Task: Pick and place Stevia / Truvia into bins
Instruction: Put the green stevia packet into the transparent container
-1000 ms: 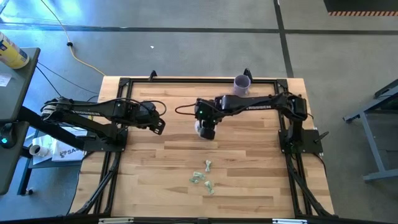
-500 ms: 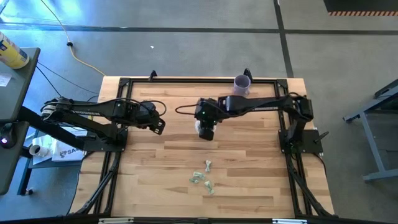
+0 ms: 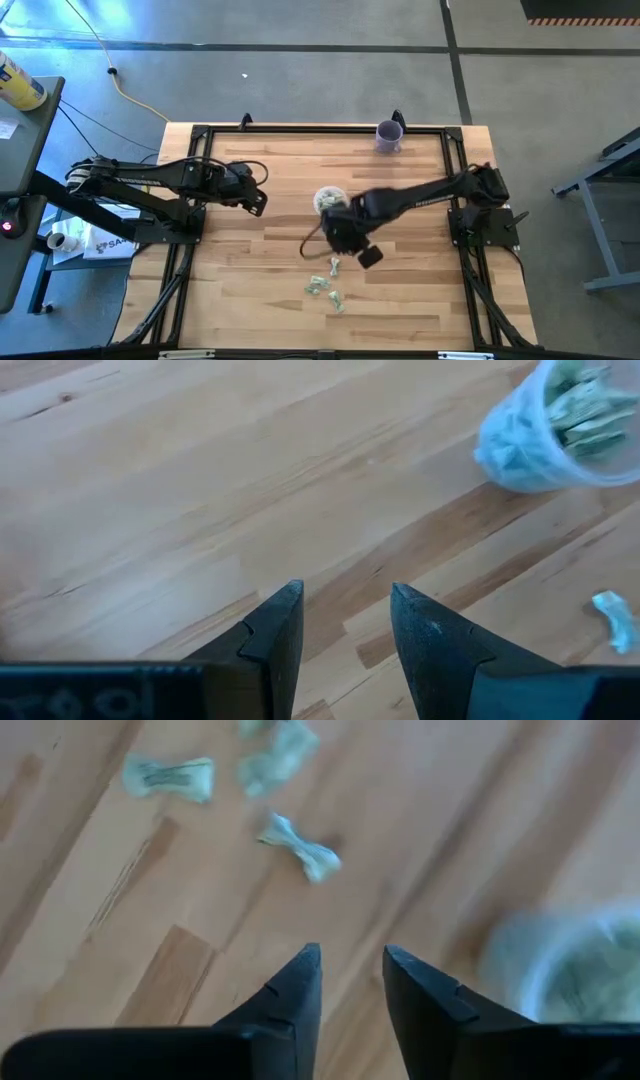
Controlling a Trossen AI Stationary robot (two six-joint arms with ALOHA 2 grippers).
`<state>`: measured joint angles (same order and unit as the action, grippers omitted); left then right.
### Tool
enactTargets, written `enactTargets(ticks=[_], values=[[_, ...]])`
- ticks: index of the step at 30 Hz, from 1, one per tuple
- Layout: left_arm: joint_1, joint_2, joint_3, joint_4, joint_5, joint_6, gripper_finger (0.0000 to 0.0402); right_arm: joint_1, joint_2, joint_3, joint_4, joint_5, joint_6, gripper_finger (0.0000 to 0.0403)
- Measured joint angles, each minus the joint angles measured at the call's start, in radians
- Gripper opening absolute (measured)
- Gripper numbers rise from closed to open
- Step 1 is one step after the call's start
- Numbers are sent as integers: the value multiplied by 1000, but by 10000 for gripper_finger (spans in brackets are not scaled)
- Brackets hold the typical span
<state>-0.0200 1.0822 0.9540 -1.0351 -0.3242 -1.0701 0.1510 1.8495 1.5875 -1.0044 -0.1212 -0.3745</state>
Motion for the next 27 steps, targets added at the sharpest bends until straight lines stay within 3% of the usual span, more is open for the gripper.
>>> enactTargets(ticks=[7,12,15,21,27], values=[[-31,0,1,4,41,0,184,113,128,0,131,24,-135,157],[-131,0,1,5,44,-59,184,155,212,0,178,163,-171,206],[-213,0,1,13,25,-137,184,159,239,0,209,176,-188,221],[-377,0,1,15,-54,-318,184,140,272,2,241,107,-187,213],[-514,0,1,12,-130,-469,184,123,315,1,217,82,-183,160]])
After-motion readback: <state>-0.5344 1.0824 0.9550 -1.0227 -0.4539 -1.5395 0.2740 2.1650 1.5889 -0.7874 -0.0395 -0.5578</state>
